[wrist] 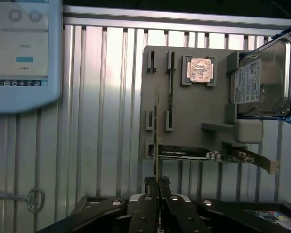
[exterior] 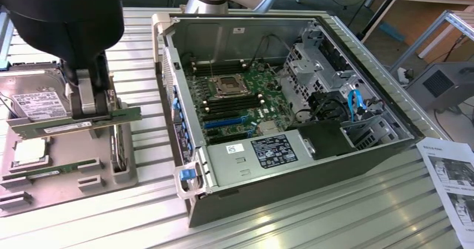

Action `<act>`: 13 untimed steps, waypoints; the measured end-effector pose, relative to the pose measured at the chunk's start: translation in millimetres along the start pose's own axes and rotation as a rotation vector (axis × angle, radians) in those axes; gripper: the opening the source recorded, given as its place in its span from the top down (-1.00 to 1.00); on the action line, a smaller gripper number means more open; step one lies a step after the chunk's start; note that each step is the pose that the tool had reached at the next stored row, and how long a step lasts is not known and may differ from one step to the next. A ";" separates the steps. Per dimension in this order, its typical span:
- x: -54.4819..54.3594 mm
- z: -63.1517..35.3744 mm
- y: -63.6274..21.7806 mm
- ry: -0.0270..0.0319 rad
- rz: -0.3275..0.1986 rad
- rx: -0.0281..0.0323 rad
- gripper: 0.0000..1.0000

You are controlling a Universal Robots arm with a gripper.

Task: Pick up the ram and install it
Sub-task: 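Pick up the ram and move it above insertion slot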

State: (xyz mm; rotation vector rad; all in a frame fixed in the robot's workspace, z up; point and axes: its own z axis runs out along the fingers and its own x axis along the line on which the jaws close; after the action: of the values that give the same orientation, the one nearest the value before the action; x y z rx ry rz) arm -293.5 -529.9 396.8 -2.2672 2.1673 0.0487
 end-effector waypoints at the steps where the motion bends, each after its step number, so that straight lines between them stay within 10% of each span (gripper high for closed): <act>1: 0.2 -0.1 -4.3 0.0000 0.000 -0.0001 0.75; 13: 2.0 -0.8 -44.6 -0.0002 0.000 -0.0017 0.75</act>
State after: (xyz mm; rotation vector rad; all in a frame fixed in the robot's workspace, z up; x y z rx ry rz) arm -248.9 -529.9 396.7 -2.2679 2.1681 0.0508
